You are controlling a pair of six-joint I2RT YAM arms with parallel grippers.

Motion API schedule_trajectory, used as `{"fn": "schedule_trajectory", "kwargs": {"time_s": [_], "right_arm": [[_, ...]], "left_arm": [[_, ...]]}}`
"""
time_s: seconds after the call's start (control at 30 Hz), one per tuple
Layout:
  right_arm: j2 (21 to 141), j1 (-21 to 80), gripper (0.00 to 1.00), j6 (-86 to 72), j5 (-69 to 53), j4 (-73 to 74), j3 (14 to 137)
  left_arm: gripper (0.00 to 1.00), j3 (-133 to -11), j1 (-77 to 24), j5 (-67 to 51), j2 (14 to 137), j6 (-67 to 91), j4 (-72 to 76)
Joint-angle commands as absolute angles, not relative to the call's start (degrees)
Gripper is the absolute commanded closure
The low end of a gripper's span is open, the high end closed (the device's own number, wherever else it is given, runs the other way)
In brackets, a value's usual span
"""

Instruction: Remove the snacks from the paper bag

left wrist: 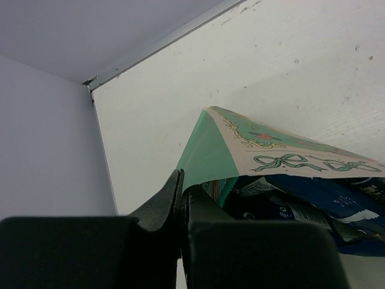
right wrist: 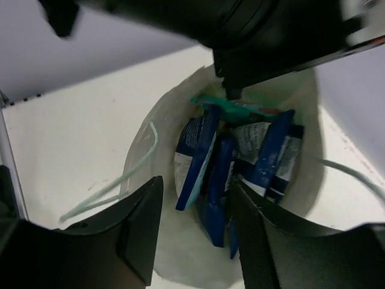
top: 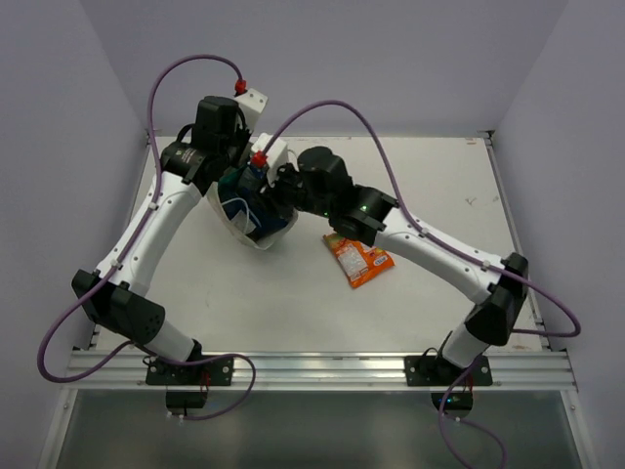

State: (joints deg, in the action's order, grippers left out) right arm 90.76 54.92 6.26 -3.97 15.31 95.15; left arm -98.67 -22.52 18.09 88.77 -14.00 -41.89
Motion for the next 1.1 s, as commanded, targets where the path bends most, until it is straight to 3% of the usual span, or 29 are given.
{"fn": "schedule_trajectory", "kwargs": {"time_s": [0.0,0.43,0.9,0.97,1.07], "right_arm": [[95.0,55.46,0.49,8.7,-2.99,11.87,97.29],[106.25,54.06,0.5,8.88,5.18,3.17,94.04],[108.28,51.94,0.53,6.94,2.2,4.57,88.15],[108.46,51.94,0.68,7.03,1.32,5.18,88.68],[107.41,51.94,0.98,8.08,0.36,7.29,92.01]], "left_arm": [[1.0,-101.25,-22.85,17.58,84.99,-12.92,-36.91],[1.0,-101.69,-22.85,15.91,85.17,-11.43,-37.62],[1.0,-101.6,-22.85,16.08,84.9,-11.43,-37.53],[1.0,-101.6,-22.85,15.91,84.9,-11.25,-37.53],[1.0,-101.16,-22.85,15.82,85.08,-11.07,-37.62]]}}
